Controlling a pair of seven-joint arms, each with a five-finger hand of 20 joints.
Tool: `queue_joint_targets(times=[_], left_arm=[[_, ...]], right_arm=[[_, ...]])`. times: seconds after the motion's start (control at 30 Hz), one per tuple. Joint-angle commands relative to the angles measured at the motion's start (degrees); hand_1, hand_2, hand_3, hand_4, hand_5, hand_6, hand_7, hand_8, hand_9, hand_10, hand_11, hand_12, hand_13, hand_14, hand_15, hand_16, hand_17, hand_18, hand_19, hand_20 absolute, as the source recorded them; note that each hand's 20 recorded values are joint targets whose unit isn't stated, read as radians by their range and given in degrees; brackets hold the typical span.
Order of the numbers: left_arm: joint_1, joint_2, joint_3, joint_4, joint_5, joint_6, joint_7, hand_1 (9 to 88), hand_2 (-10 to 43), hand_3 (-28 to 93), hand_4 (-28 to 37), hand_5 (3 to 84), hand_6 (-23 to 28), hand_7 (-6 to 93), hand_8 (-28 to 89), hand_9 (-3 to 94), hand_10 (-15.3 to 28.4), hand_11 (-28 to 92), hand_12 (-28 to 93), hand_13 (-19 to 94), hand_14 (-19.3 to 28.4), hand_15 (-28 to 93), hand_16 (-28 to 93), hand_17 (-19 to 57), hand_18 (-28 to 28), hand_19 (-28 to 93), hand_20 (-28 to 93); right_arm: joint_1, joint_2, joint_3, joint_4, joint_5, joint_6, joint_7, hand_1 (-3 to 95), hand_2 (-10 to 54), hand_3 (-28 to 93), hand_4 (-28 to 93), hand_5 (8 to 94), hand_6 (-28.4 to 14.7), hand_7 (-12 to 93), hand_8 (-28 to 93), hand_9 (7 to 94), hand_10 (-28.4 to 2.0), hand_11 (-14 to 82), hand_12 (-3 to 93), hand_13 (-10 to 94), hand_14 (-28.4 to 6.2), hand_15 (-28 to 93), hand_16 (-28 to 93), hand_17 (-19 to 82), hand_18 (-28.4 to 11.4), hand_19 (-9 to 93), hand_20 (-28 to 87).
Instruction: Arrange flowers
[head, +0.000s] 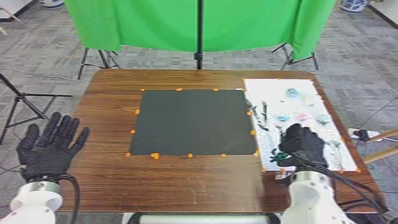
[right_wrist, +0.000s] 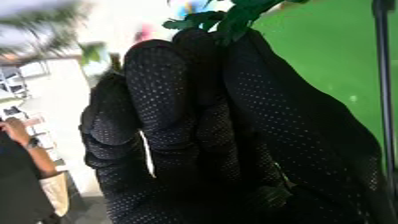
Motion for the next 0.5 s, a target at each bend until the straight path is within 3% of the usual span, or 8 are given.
queue_joint_targets(times=[0.03,0.5], left_arm=[[1.38,-0.15,0.19,0.11,-0.03,-0.38,0.17,28.9,13.4,76,-28.3,50.3,6.7,17.8,-10,41.7,15.0,24,11,32,14.3,39,-7,-3.7,13.9,37,16],[0.56,0.67,1.61,0.7,0.27,-0.3,-0.31,28.9,13.3,75,-28.3,50.0,6.6,17.4,-10,41.6,14.9,24,11,32,14.2,38,-7,-3.7,13.8,37,16]], right_arm=[[5.87,1.2,-1.17,-0.73,1.43,4.2,0.52,61.3,-9.5,73,-17,77.9,-0.9,41,22,89.1,-10.2,16.8,55.9,80,-5.0,45,51,46,-25.3,92,35],[30.63,-8.29,-16.47,8.93,13.1,2.77,-4.26,60.9,-9.5,73,-18,77.5,-0.9,41,22,88.8,-10.0,17.4,55.9,80,-5.1,46,50,47,-25.1,93,35]])
